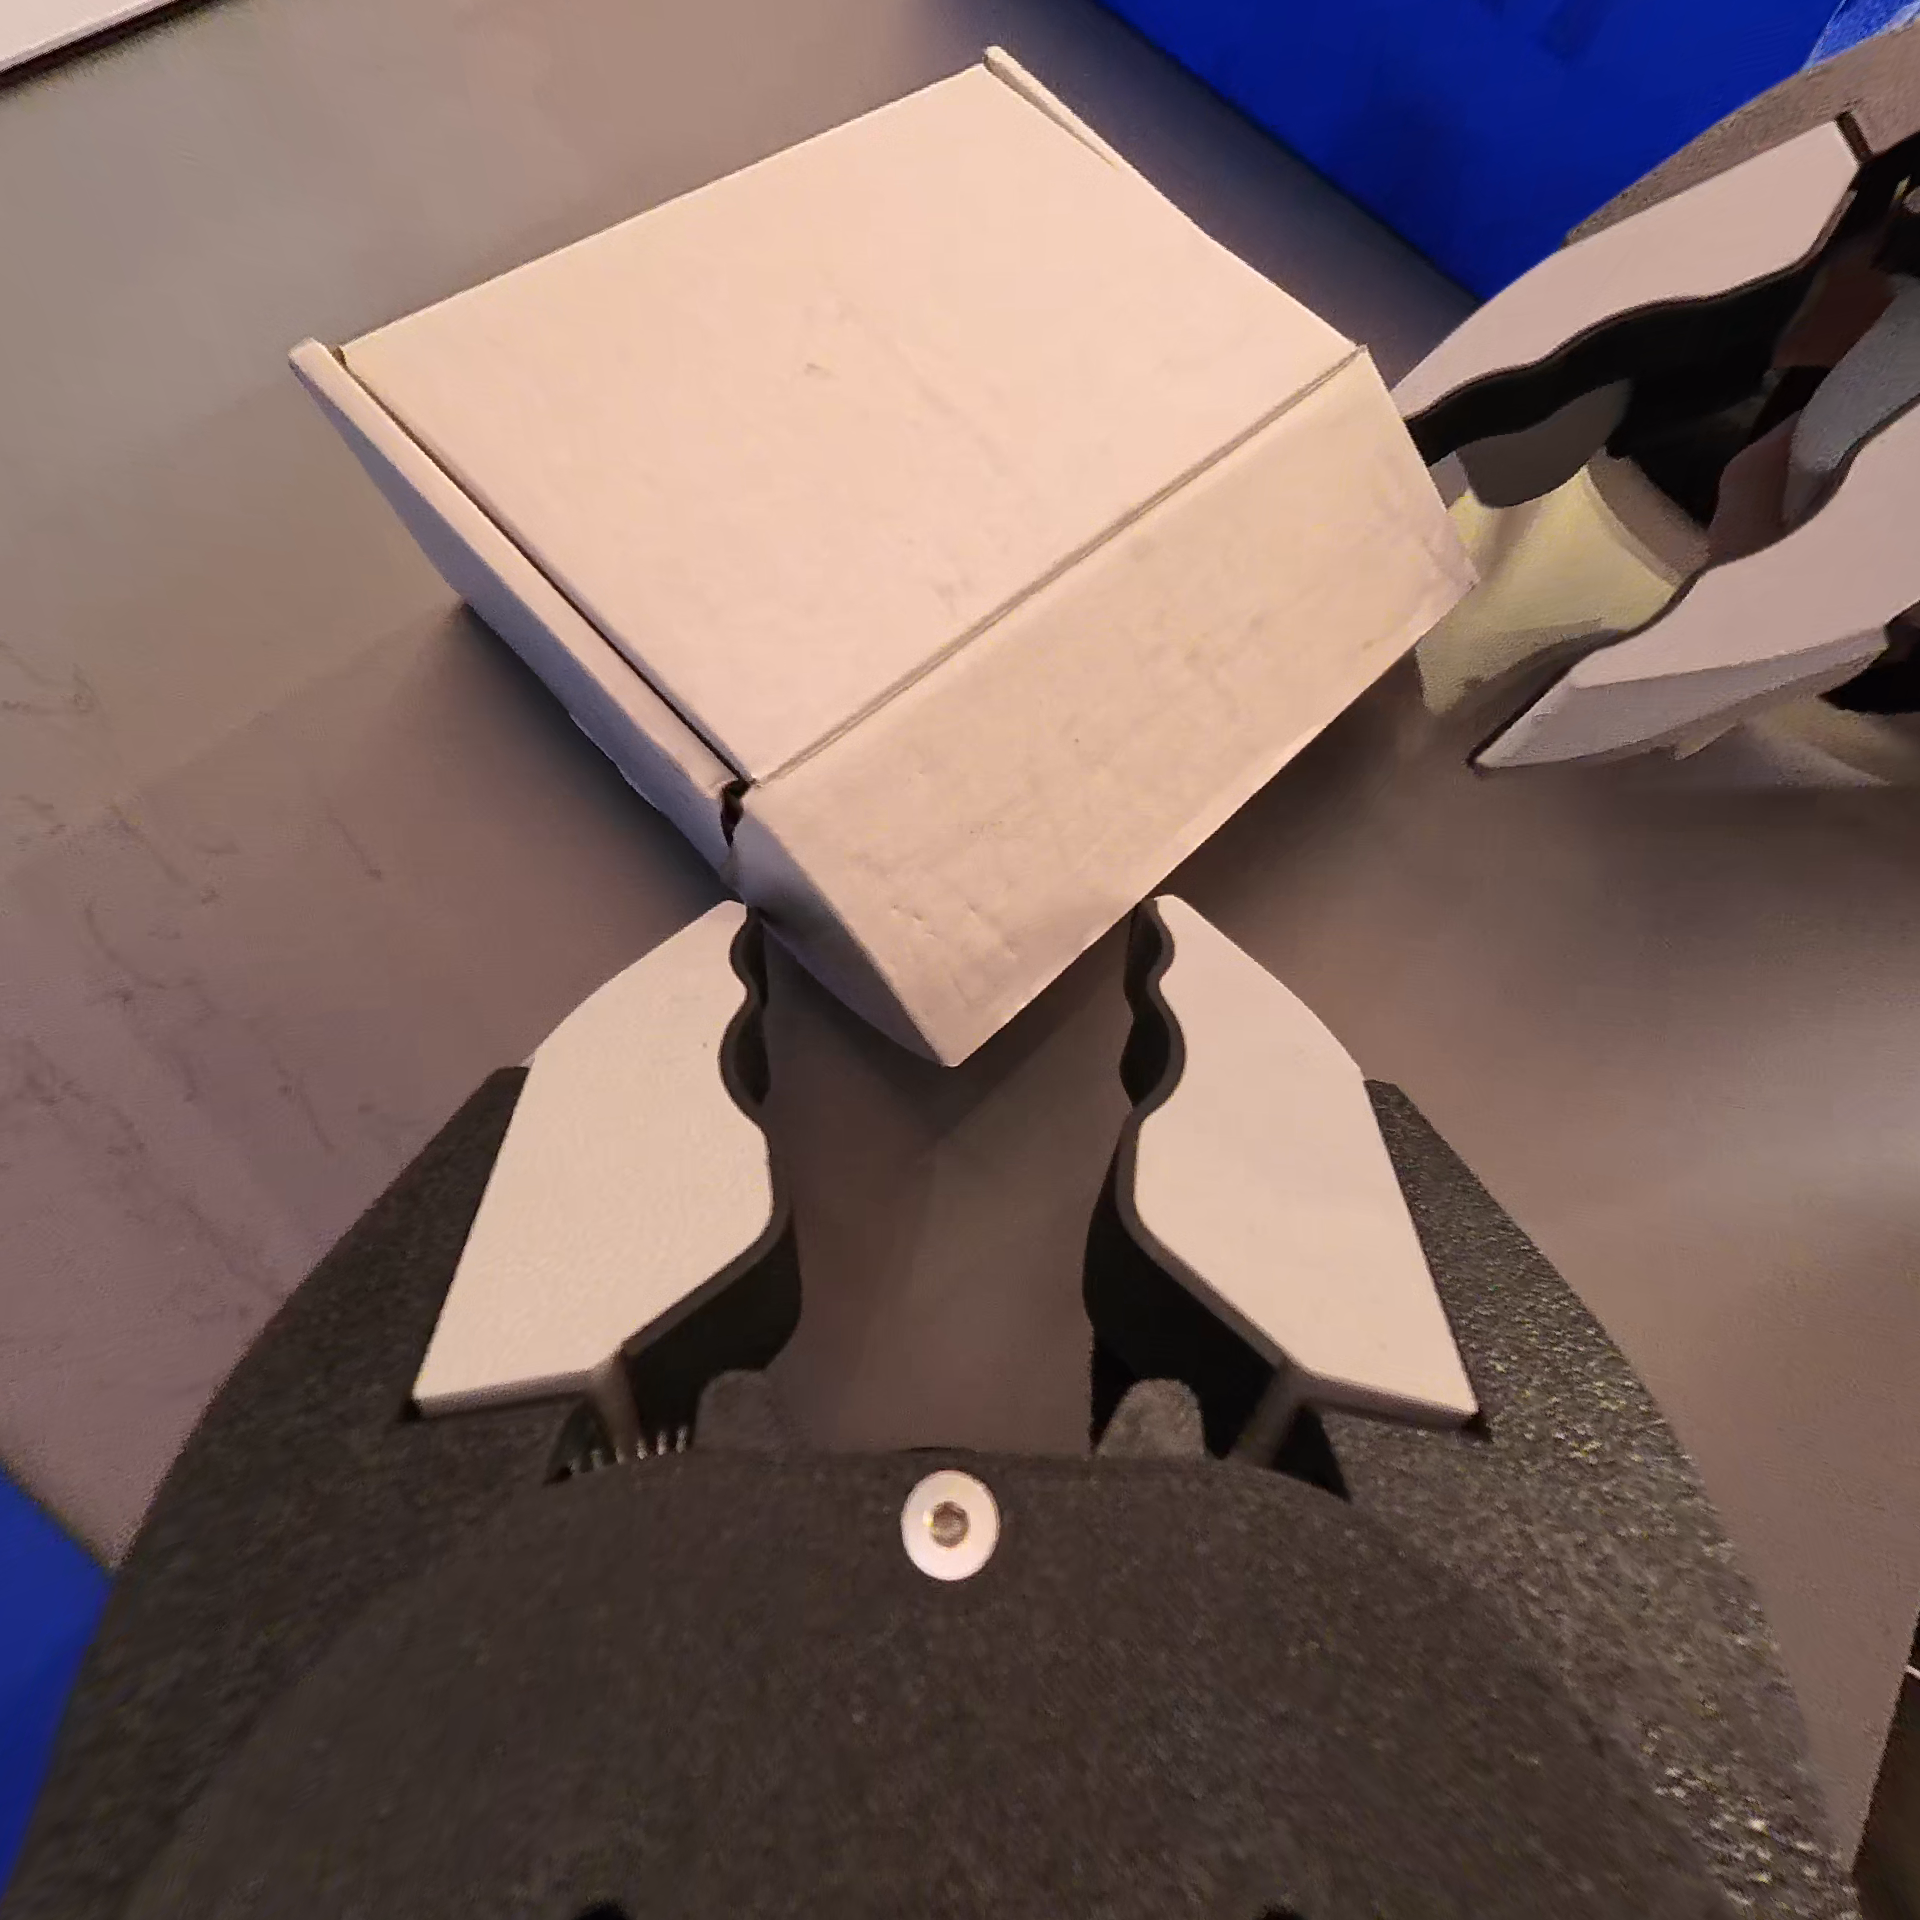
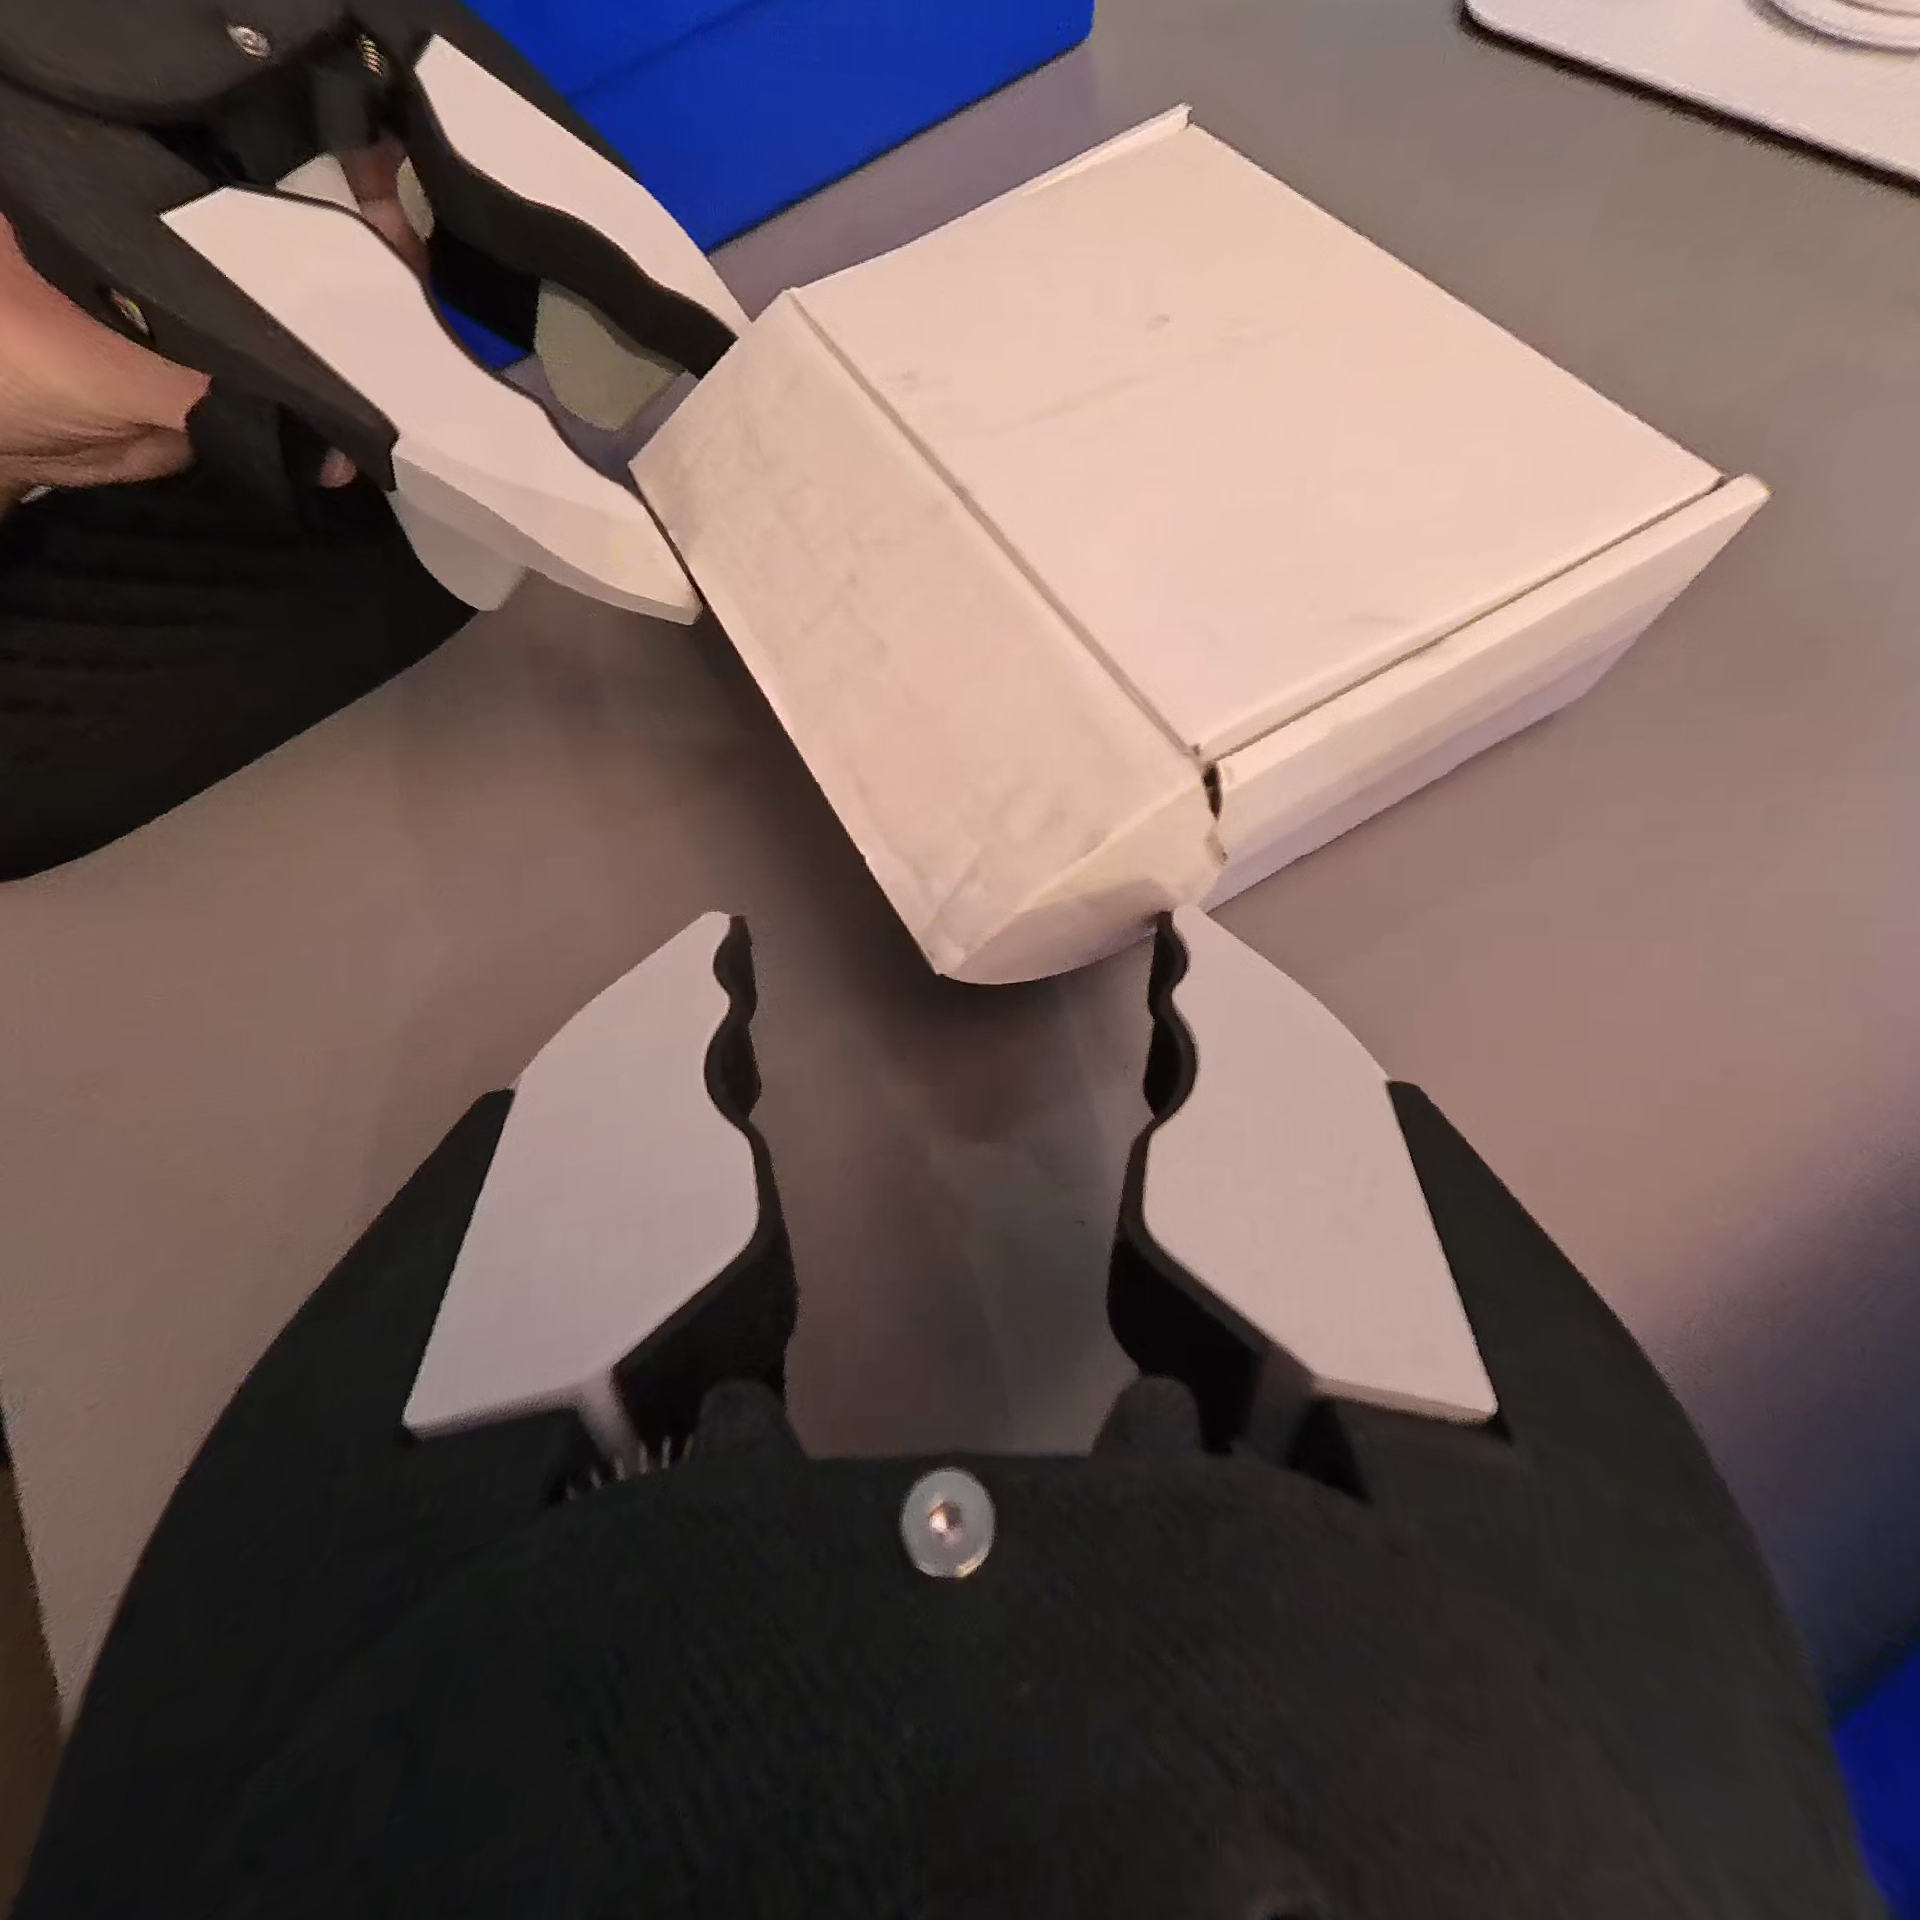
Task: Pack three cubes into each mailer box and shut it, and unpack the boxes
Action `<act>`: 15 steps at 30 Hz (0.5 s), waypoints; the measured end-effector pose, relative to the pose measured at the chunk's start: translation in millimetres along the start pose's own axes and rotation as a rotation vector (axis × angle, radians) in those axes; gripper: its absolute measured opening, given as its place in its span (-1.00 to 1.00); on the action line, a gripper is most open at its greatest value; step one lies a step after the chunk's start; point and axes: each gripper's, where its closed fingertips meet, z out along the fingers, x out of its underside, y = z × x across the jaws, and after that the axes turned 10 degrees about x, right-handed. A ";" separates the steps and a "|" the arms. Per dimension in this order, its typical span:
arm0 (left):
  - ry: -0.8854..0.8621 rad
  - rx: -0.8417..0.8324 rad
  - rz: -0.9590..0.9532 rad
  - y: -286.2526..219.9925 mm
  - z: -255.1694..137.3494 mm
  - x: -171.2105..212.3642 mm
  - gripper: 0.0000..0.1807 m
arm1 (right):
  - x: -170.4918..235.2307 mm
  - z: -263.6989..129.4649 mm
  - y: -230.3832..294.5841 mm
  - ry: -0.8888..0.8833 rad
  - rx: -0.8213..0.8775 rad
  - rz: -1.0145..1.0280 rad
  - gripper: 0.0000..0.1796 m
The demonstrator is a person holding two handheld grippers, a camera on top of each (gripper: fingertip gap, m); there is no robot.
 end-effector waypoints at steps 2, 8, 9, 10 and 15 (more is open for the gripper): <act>-0.008 0.016 -0.012 -0.5 -0.5 -0.5 -0.27 | -0.2 1.0 -1.8 -0.014 0.036 -0.009 -0.17; -0.020 0.071 -0.034 -3.9 -1.4 -1.6 -0.21 | -1.3 3.3 -2.6 -0.058 0.076 0.010 -0.14; -0.021 0.072 -0.033 -4.0 -1.6 -1.7 -0.21 | -1.6 3.0 -3.0 -0.061 0.077 0.011 -0.14; -0.023 0.070 -0.032 -4.0 -1.7 -1.8 -0.21 | -1.8 3.2 -3.4 -0.062 0.078 0.013 -0.14; -0.018 0.062 -0.022 -4.2 -1.4 -1.1 -0.20 | -2.9 5.8 -4.0 -0.058 0.086 -0.006 -0.12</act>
